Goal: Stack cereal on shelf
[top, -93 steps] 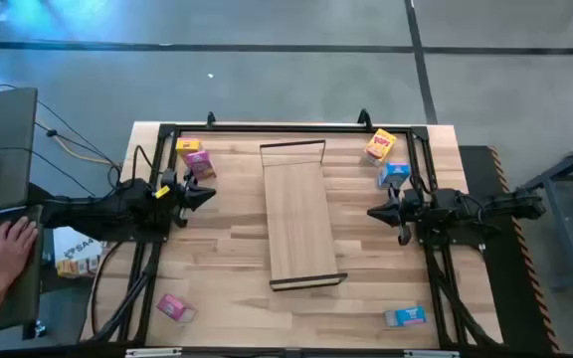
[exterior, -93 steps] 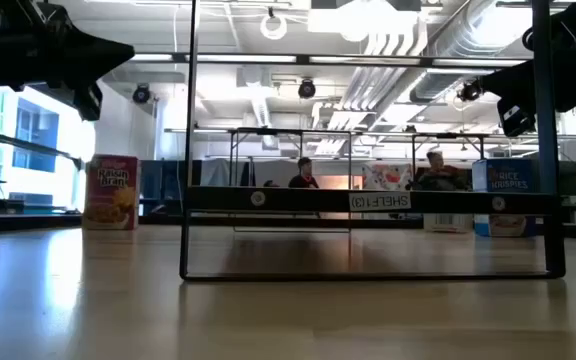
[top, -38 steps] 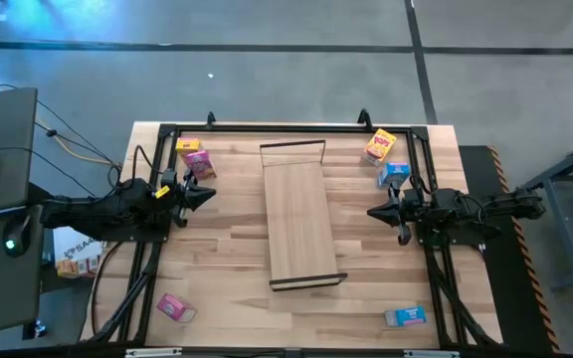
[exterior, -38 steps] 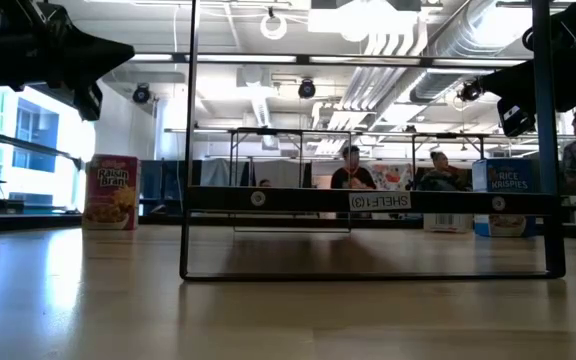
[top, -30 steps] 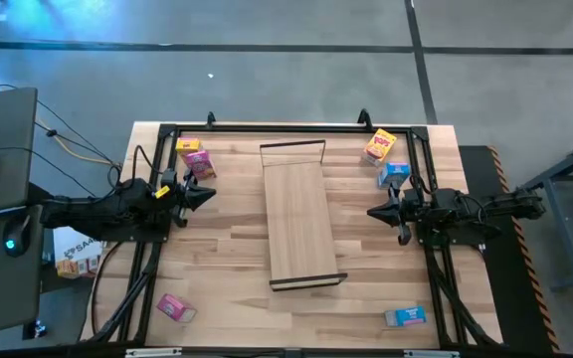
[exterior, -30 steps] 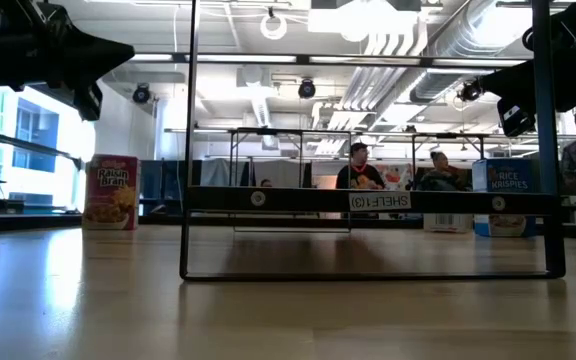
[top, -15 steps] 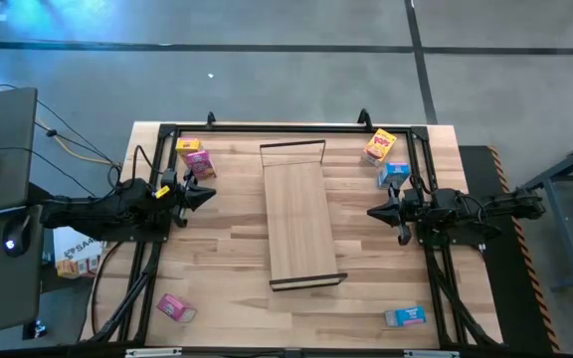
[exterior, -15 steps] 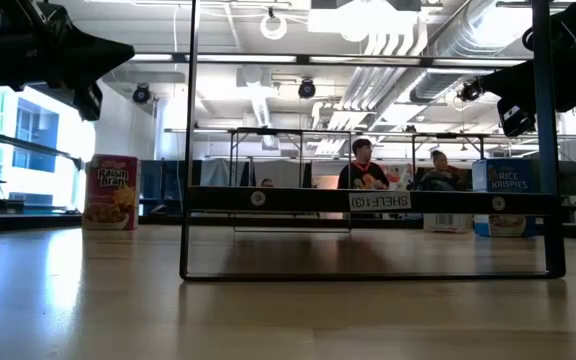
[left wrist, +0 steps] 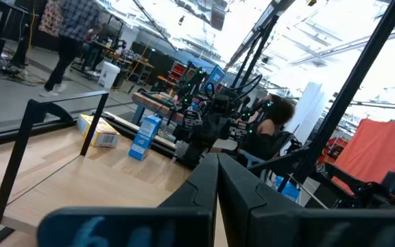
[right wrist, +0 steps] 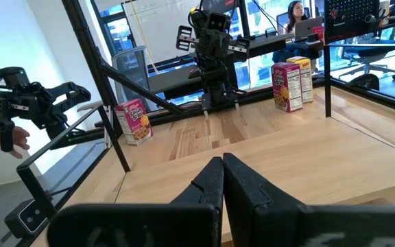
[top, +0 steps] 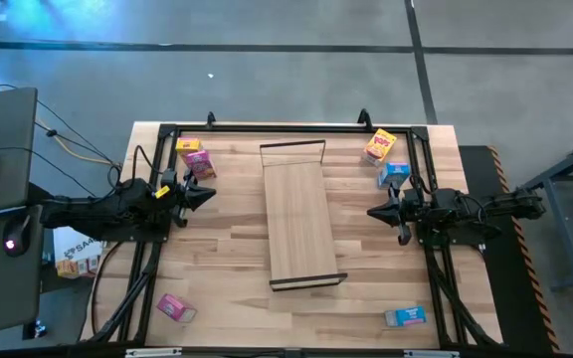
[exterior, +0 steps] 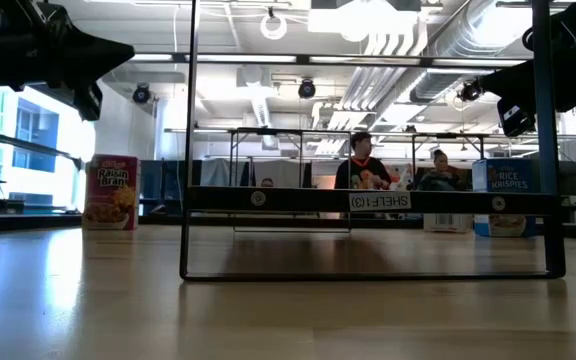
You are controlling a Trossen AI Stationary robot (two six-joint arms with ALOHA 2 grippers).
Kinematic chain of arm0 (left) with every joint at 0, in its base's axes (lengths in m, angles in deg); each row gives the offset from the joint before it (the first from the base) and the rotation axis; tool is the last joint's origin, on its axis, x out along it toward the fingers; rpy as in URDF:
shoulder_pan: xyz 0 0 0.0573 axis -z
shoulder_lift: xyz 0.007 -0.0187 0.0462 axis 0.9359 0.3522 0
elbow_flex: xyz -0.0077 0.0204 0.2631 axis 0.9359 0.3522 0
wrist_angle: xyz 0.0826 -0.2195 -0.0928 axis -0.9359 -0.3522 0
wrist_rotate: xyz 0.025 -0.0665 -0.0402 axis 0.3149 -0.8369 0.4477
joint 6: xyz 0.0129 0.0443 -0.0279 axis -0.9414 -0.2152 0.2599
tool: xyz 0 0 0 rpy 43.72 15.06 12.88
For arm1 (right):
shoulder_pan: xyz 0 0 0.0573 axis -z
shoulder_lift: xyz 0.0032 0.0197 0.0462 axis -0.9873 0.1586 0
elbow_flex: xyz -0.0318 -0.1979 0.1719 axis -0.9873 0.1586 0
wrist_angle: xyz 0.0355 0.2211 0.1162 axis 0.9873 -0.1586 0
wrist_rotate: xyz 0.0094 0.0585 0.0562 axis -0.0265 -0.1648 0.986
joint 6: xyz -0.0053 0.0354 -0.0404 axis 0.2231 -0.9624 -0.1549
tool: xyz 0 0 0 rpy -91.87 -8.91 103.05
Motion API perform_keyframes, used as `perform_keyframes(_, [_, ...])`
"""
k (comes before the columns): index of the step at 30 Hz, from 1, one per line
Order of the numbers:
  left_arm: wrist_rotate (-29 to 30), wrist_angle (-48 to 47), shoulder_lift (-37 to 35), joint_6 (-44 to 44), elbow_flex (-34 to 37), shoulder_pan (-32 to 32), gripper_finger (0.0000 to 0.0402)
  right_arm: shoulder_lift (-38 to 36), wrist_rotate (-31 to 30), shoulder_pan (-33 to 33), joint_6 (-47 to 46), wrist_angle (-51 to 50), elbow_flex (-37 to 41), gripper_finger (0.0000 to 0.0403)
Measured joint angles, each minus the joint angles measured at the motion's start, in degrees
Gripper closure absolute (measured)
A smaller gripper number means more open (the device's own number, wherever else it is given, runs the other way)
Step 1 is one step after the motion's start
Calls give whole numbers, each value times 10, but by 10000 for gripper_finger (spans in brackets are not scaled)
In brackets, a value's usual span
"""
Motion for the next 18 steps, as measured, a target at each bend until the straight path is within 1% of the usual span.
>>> perform_keyframes(15, [0,1,0,0,0,0,401,0,0,0,0,0,0,402])
perform_keyframes(18, [14,16,0,2,0,0,401,0,0,0,0,0,0,402])
